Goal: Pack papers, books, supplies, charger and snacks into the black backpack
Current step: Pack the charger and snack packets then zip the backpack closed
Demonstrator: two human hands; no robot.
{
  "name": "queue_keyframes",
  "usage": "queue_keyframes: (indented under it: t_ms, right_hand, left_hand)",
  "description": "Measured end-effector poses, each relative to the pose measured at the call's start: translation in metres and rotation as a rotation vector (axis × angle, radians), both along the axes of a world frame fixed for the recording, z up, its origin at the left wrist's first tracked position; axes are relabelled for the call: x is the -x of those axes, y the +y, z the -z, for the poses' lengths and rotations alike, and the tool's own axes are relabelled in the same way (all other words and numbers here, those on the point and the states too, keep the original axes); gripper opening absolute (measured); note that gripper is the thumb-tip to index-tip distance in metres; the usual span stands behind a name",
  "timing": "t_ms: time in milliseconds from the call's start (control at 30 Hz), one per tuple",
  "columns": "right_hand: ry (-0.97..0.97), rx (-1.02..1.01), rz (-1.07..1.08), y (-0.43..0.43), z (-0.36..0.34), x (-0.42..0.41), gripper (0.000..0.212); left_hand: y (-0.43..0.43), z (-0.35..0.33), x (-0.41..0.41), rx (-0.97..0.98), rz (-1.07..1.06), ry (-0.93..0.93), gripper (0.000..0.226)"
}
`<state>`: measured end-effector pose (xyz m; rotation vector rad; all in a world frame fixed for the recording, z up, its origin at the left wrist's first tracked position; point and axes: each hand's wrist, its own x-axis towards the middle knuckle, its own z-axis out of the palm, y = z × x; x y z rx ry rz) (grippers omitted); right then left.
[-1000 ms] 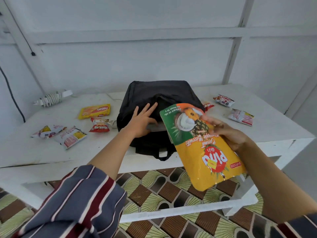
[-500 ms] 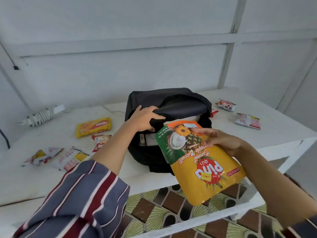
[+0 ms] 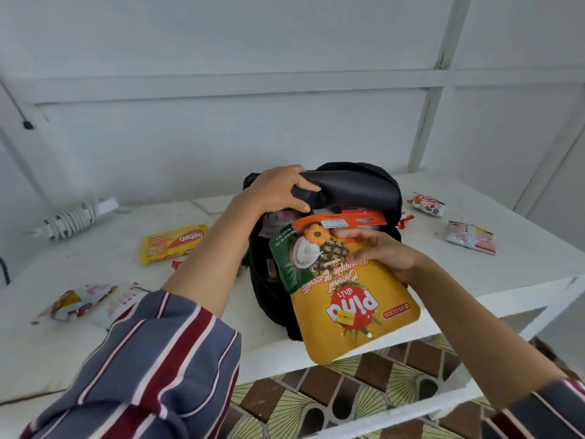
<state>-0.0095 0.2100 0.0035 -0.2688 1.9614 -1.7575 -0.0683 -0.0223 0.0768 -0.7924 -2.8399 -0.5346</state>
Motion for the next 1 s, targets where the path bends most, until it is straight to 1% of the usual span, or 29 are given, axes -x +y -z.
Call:
queue_keyframes:
  t_ms: [133, 267, 333, 433, 467, 533, 633, 700, 767, 800, 833, 900, 933, 1000]
  right_hand:
    - [0.005, 0.052, 0.064, -0.015, -0.007, 0.019, 0.045]
    - [-0.006, 0.094, 0.151, -0.027, -0.008, 0.032, 0.048]
    - [-0.004, 0.097, 0.204, -0.032, -0.008, 0.036, 0.051]
    - [0.041, 0.043, 0.325, -0.042, -0.008, 0.041, 0.048]
    - [0.091, -0.01, 0.368, -0.046, -0.007, 0.044, 0.047]
    - [0.267, -0.183, 0.427, -0.052, -0.004, 0.05, 0.048]
    - [0.506, -0.52, 0.351, -0.056, -0.005, 0.049, 0.049]
    - [0.595, -0.786, 0.309, -0.055, -0.01, 0.041, 0.047]
    - [0.679, -0.998, 0.338, -0.054, -0.014, 0.026, 0.046]
    - [0.763, -1.043, 0.326, -0.055, -0.014, 0.018, 0.047]
    - [0.859, -1.058, 0.271, -0.057, -0.014, 0.01, 0.05]
    - [0.987, -1.07, 0.057, -0.065, -0.009, -0.001, 0.058]
    - [0.981, -1.079, -0.038, -0.069, -0.005, -0.002, 0.06]
    - [0.899, -1.091, -0.132, -0.073, 0.005, 0.002, 0.063]
  left_hand:
    - [0.0, -0.005, 0.003, -0.031, -0.001, 0.009, 0.044]
    - [-0.001, -0.007, 0.003, -0.109, 0.006, -0.01, 0.044]
    - [-0.002, -0.008, 0.003, -0.134, 0.01, -0.027, 0.045]
    - [-0.004, -0.009, 0.002, -0.159, 0.014, -0.051, 0.046]
    - [-0.004, -0.009, 0.002, -0.165, 0.015, -0.056, 0.047]
    - [-0.003, -0.01, 0.002, -0.177, 0.016, -0.063, 0.046]
    - [-0.003, -0.011, 0.002, -0.203, 0.015, -0.081, 0.046]
    - [-0.003, -0.011, 0.001, -0.206, 0.01, -0.085, 0.047]
    - [-0.002, -0.011, 0.0, -0.206, 0.006, -0.082, 0.047]
    - [-0.002, -0.011, -0.001, -0.208, 0.005, -0.08, 0.047]
    - [-0.002, -0.01, -0.001, -0.207, 0.005, -0.074, 0.047]
    - [-0.002, -0.01, -0.002, -0.2, 0.008, -0.062, 0.046]
    - [-0.002, -0.01, -0.002, -0.2, 0.006, -0.058, 0.046]
    - [-0.002, -0.01, -0.003, -0.203, 0.004, -0.056, 0.047]
